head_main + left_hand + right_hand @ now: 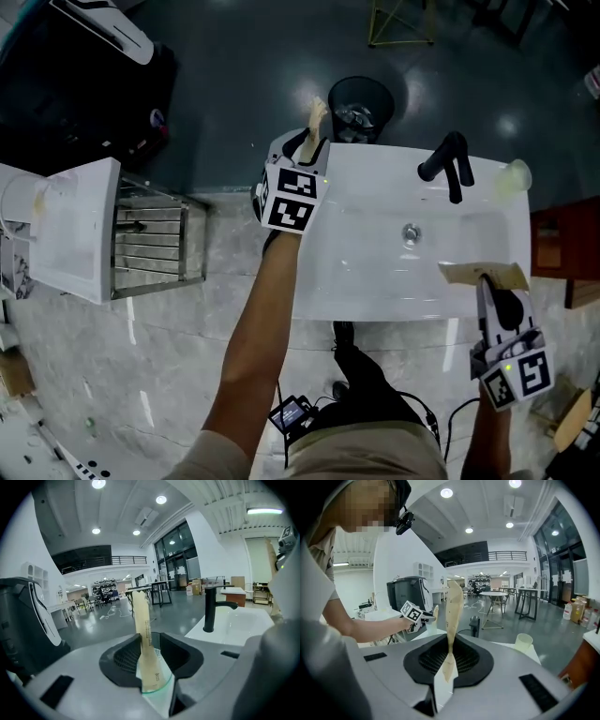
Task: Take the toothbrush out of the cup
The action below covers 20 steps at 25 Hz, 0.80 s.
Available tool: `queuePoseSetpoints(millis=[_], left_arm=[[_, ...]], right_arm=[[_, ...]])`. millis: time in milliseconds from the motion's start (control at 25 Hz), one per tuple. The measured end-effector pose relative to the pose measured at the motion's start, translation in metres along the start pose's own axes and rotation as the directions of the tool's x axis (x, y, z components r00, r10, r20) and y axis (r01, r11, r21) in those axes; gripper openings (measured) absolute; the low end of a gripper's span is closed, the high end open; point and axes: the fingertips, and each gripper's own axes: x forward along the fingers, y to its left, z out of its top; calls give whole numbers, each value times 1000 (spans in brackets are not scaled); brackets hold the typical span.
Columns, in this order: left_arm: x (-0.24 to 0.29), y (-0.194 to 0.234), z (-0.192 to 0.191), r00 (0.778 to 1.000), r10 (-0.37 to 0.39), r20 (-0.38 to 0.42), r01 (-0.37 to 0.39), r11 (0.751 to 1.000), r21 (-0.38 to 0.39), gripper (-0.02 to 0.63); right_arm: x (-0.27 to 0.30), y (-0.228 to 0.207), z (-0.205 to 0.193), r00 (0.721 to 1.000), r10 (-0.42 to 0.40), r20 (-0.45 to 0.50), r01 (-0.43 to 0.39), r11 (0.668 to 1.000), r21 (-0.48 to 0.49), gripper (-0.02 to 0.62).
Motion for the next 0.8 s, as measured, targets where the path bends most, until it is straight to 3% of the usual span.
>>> queuePoseSetpoints(millis=[200, 280, 440, 800], left_arm=[[12, 19, -10, 998, 66, -16, -66, 997, -41, 109], [7, 24, -8, 997, 80, -20, -81, 995, -59, 70], [-2, 23, -3, 998, 66, -6, -66, 994, -87, 25], [-33, 15, 27, 994, 95, 53, -90, 993, -78, 15]], right_arm=[[15, -7, -12, 1000, -6, -15, 6, 1000, 11, 31], [16, -8, -16, 1000, -7, -18, 7, 1000, 19, 31], [10, -9, -16, 1000, -5, -17, 6, 1000, 24, 31], [-11, -5, -13, 1000, 7, 16, -8, 1000, 24, 31]])
